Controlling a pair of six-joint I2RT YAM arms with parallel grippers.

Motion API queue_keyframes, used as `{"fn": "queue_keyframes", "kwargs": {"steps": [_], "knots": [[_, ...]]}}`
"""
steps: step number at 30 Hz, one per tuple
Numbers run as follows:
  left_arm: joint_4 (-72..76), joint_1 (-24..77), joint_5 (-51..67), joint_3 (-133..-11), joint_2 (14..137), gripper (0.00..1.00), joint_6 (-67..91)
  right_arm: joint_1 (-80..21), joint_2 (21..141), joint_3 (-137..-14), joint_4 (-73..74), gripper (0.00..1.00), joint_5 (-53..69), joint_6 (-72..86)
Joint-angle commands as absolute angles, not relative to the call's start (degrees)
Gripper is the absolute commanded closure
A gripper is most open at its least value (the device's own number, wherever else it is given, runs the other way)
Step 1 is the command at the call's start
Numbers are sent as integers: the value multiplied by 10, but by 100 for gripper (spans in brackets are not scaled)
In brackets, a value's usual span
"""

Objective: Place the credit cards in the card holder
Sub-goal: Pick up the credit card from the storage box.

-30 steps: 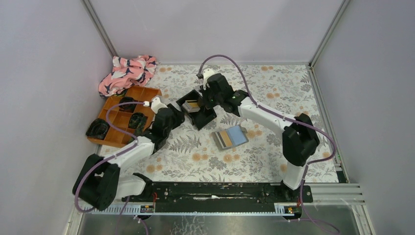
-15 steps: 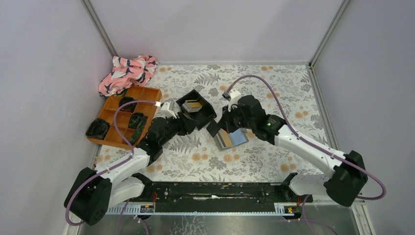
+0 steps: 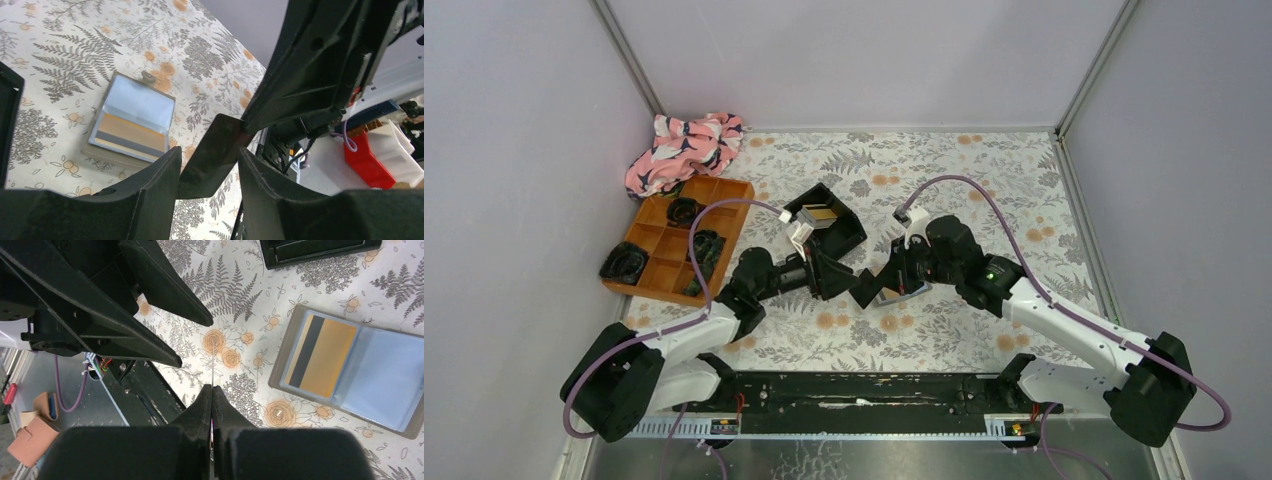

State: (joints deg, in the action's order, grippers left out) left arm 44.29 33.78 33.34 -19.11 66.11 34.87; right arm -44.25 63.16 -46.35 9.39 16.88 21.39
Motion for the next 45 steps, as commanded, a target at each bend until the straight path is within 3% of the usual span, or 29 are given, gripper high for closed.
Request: {"fn": "queue_keyframes", "kwargs": {"steps": [1,18,24,30,38,39,42,45], "knots": [[499,341,380,-178,661,47,328,-445,617,-459,59,100,199,236],[519,341,415,-182,706,52,317,-414,623,-455,33,100,287,256],[556,342,454,-187,736,69,338,-377,639,-452,17,100,341,263],[613,341,497,-197,788,99,379,-343,667,-447,-12,100,396,275],[706,341,515,-197,841,100,438,-328,677,-443,-32,100,420,280],[719,341,513,-194,845,100,444,-324,677,-443,-30,99,424,278],[734,341,492,-184,851,100,448,-307,672,-441,-26,76,430,274],[737,341,449,-174,856,100,453,-282,655,-427,-33,62,420,275]]}}
